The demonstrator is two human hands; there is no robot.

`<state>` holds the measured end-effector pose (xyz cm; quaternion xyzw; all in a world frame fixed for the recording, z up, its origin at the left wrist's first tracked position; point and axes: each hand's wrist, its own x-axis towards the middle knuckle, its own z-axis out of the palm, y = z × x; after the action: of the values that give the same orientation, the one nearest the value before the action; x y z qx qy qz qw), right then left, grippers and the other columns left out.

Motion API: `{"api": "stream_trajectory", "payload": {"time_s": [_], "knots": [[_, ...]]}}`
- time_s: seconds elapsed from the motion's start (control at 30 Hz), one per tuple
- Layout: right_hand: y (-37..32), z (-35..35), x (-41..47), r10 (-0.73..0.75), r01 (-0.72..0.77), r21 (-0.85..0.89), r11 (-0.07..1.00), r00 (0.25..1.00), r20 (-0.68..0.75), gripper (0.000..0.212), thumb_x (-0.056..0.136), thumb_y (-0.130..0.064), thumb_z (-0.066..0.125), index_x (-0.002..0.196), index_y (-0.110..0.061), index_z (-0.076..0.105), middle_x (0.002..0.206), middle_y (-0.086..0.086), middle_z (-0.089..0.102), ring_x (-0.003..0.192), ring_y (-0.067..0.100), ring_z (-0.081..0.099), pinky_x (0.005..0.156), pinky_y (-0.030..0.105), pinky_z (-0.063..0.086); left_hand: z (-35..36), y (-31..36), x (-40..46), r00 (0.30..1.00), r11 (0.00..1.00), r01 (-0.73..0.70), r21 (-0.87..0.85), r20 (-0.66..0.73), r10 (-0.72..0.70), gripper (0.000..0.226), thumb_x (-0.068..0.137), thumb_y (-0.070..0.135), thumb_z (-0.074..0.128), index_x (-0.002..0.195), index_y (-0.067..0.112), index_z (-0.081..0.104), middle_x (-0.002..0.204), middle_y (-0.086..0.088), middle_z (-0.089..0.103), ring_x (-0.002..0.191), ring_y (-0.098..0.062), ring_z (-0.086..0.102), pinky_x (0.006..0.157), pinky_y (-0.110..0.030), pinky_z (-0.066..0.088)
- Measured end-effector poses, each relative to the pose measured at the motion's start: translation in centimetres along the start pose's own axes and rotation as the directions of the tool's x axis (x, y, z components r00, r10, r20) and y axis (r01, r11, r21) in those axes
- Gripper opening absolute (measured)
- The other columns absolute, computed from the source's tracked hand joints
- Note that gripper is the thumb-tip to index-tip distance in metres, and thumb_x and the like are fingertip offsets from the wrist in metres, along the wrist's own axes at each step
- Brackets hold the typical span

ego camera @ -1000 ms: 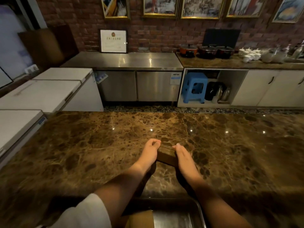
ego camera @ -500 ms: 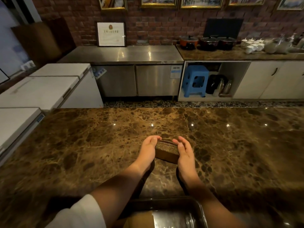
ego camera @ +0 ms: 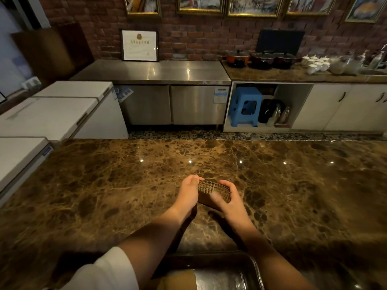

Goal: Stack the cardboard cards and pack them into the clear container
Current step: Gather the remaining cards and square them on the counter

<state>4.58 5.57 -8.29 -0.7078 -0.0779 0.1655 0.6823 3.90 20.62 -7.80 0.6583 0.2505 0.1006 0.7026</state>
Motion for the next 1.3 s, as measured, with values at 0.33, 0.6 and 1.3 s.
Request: {"api": "stream_trajectory", "payload": {"time_s": [0.33, 0.6, 1.3], "knots": [[-5.0, -0.9, -0.9, -0.054, 0.047, -0.094, 0.994, 0.996, -0.071, 0.043, 0.072, -0.006, 0.087, 0.106, -0.024, 0.068, 0.106, 0.005, 0.073, 0.098, 0.019, 0.071, 0.078, 0.026, 0.059, -3.0, 5.1, -2.2, 0.968, 0.991, -0.057, -0.125, 0.238, 0.086, 0.042, 0.084, 0.041, 0.077, 0.122, 0.029, 0.063, 0.126, -0.013, 0.066, 0.108, -0.022, 0.069, 0.093, -0.039, 0.057], [-8.6, 2.5, -6.7, -0.056, -0.112, 0.554, 0.825, 0.959, 0.277, 0.067, 0.069, -0.021, 0.083, 0.130, -0.014, 0.056, 0.124, 0.021, 0.069, 0.113, 0.040, 0.067, 0.083, 0.045, 0.060, -5.5, 8.9, -9.5, 0.869, 0.895, -0.362, -0.262, 0.252, 0.425, 0.085, 0.068, 0.023, 0.093, 0.137, 0.044, 0.049, 0.125, 0.000, 0.071, 0.113, -0.027, 0.069, 0.084, -0.040, 0.061], [-9.6, 2.0, -15.4, -0.155, 0.147, 0.049, 0.988, 0.922, 0.356, 0.062, 0.072, 0.005, 0.080, 0.117, -0.035, 0.066, 0.115, 0.001, 0.075, 0.107, 0.020, 0.072, 0.080, 0.031, 0.061, -8.9, 8.0, -20.0, 0.826, 0.833, -0.543, 0.106, 0.247, 0.507, 0.051, 0.069, 0.033, 0.083, 0.111, 0.053, 0.064, 0.106, 0.017, 0.074, 0.100, -0.008, 0.072, 0.076, -0.022, 0.058]]}}
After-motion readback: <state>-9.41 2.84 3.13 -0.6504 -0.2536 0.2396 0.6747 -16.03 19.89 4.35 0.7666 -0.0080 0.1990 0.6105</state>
